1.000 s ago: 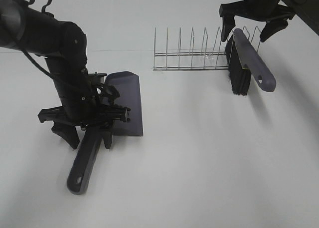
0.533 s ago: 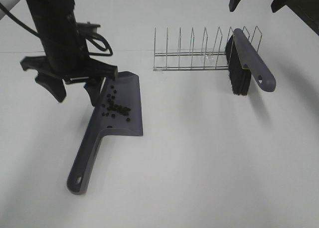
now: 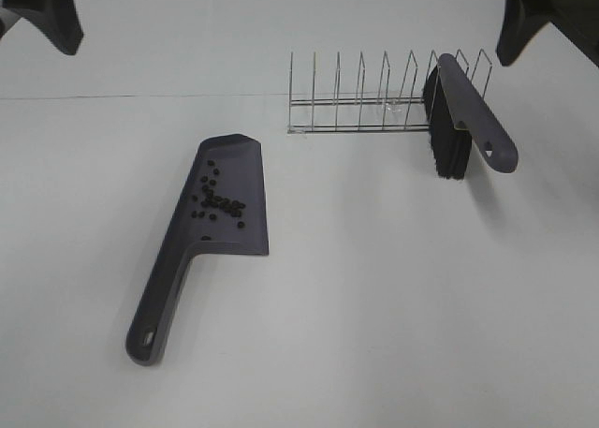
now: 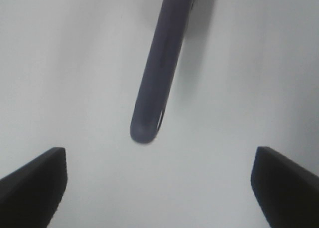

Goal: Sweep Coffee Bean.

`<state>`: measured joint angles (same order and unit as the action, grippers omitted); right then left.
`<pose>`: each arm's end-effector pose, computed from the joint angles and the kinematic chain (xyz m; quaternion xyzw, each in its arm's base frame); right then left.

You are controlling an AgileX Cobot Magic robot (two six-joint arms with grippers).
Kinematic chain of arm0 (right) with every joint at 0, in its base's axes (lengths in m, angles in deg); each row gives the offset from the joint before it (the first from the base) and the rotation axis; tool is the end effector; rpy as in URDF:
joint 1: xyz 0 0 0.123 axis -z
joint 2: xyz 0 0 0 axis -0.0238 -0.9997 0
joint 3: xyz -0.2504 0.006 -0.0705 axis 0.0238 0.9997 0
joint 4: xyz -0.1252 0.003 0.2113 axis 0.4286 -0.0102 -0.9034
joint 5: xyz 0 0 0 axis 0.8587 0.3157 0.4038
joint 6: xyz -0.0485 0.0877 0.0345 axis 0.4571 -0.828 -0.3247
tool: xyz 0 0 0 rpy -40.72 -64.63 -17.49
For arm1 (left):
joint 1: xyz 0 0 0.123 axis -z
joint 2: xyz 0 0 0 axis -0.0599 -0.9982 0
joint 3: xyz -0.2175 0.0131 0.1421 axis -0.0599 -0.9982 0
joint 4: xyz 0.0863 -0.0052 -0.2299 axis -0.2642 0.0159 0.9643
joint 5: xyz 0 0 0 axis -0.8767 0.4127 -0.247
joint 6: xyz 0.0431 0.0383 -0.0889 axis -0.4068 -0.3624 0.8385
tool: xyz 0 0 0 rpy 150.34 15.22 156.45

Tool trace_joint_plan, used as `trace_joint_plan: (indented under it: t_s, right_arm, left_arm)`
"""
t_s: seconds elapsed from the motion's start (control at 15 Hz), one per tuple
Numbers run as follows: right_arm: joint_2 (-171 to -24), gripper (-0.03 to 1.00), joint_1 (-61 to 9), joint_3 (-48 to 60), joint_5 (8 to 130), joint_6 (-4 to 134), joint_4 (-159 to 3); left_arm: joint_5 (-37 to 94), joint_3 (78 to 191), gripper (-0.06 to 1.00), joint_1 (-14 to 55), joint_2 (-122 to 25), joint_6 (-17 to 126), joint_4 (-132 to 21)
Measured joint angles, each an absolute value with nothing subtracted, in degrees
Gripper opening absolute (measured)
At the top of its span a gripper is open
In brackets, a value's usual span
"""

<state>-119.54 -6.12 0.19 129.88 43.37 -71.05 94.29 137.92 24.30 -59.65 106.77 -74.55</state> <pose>0.3355 0.0291 0.2777 -0.0477 0.9892 0.0105 0.1383 0.2681 -0.1300 0.3242 0.0847 0.9737 -0.0363 0.2082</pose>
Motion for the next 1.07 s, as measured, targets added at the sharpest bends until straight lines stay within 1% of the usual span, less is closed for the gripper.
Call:
trace_joint_plan:
  t_s: [0.2,0.27,0.47,0.73,0.8,0.93,1.07]
  right_arm:
    - [-107.28,0.86,-6.12,16.46,129.99,43.37,-71.05]
    - [-105.61,0.86,-6.12,18.53,129.99,43.37,-71.05]
    - [-93.52,0.86,-6.12,31.53,128.85,43.37,-71.05]
    - [-74.67,0.86,-6.12,44.94,127.82,43.49,-71.05]
    - [-65.33,0.86,-6.12,49.24,127.47,43.55,-71.05]
    - [-58.52,0.86,-6.12,51.47,127.36,44.75,-71.22]
    - [-49.06,0.86,-6.12,53.53,126.96,47.79,-73.4]
  left_arm:
    - [94.4,126.23,0.58,24.3,-47.38,106.83,-74.55]
    - [94.4,124.0,0.58,24.3,-45.09,106.83,-74.55]
    - [94.46,111.39,0.58,24.3,-32.66,107.17,-74.49]
    - [94.12,95.35,0.58,24.3,-15.3,107.4,-74.38]
    - [91.02,89.68,0.58,24.3,-6.93,107.11,-73.29]
    - [88.79,86.58,0.58,24.3,-0.69,105.28,-73.11]
    - [86.38,84.18,0.58,24.3,5.1,100.41,-71.8]
